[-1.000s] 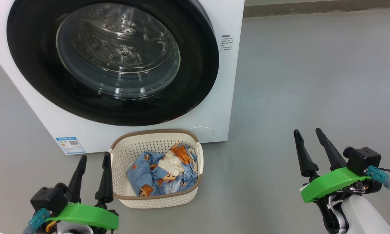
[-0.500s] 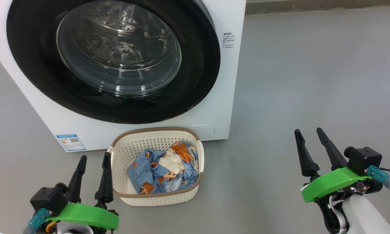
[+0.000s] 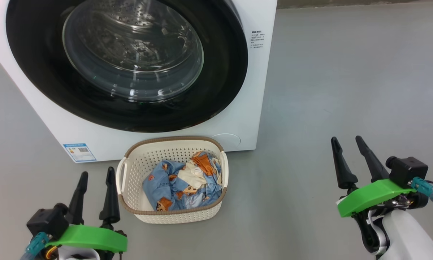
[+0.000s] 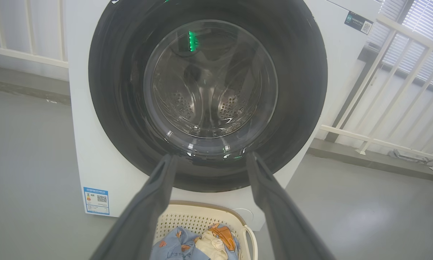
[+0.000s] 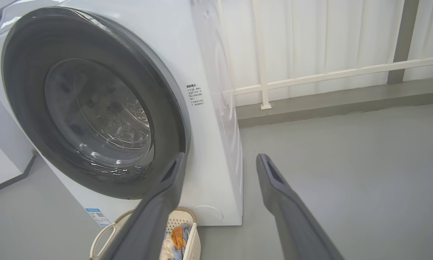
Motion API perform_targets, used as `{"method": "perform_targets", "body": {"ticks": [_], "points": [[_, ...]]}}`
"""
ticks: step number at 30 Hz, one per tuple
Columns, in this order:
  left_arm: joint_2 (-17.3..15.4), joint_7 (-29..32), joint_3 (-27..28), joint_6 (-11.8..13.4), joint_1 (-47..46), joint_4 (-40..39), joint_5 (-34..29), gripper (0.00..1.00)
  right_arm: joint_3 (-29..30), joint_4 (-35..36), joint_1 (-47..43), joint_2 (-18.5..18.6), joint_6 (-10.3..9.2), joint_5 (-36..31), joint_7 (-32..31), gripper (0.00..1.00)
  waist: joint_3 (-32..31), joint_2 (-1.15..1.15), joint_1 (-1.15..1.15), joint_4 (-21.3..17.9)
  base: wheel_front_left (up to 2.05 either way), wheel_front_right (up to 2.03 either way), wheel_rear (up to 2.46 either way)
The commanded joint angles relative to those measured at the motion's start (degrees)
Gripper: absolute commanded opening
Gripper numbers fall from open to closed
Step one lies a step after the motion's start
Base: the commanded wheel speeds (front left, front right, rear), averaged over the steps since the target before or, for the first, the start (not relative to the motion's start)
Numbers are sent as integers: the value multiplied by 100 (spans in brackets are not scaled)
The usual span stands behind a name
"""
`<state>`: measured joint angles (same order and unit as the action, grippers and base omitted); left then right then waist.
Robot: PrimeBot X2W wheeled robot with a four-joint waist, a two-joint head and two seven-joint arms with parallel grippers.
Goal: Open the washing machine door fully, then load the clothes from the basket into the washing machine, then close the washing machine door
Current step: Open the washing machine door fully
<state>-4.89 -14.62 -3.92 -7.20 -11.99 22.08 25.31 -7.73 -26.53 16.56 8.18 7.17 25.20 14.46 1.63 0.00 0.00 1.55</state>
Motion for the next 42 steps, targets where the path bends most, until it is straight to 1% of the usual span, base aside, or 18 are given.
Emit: {"method": "perform_targets", "body": {"ticks": [1,15,16,17,18,19,20,24,30,33,37,41,42], "points": [[-70,-38,196,-23,-273,-180,-79,100,-107,91,284,81,32,13,54,100,44,0,0,12,0,0,0],[-106,-38,129,-27,-423,-304,-91,100,-34,-233,1052,348,32,134,54,100,459,0,0,132,0,0,0],[-116,-38,129,-28,-438,-314,-86,100,-29,-249,1128,364,32,173,54,96,500,0,0,150,0,0,0],[-125,-38,132,-28,-452,-323,-83,100,-26,-263,1202,376,32,238,54,54,539,0,0,169,0,0,0],[-133,-38,133,-28,-467,-329,-79,100,-25,-280,1275,400,32,299,54,27,578,0,0,189,0,0,0],[-139,-38,133,-28,-484,-334,-75,100,-25,-299,1349,432,32,352,54,5,616,0,0,211,0,0,0],[-144,-38,133,-28,-501,-341,-68,100,-30,-312,1423,460,32,419,54,0,652,0,0,233,0,0,0],[-150,-38,118,-28,-562,-371,-36,100,-44,-346,1712,576,32,794,54,0,797,0,0,317,0,0,0],[-156,-38,99,-28,-643,-446,1,100,-156,-278,2232,806,32,1651,-173,0,1032,0,0,419,0,0,0],[-153,-38,113,-28,-684,-525,23,100,-179,-186,2524,923,32,2234,-389,0,1181,0,0,456,0,0,0],[-150,-38,102,-28,-756,-611,38,100,-197,-80,2872,1012,32,3214,-805,0,1382,0,0,509,0,0,0],[-156,-38,81,-28,-836,-647,51,100,-252,-90,3206,1177,32,3926,-1142,0,1549,0,0,564,0,0,0],[-165,-38,73,-28,-870,-653,59,100,-303,-139,3375,1242,32,4217,-1331,0,1626,0,0,589,0,0,0]]}}
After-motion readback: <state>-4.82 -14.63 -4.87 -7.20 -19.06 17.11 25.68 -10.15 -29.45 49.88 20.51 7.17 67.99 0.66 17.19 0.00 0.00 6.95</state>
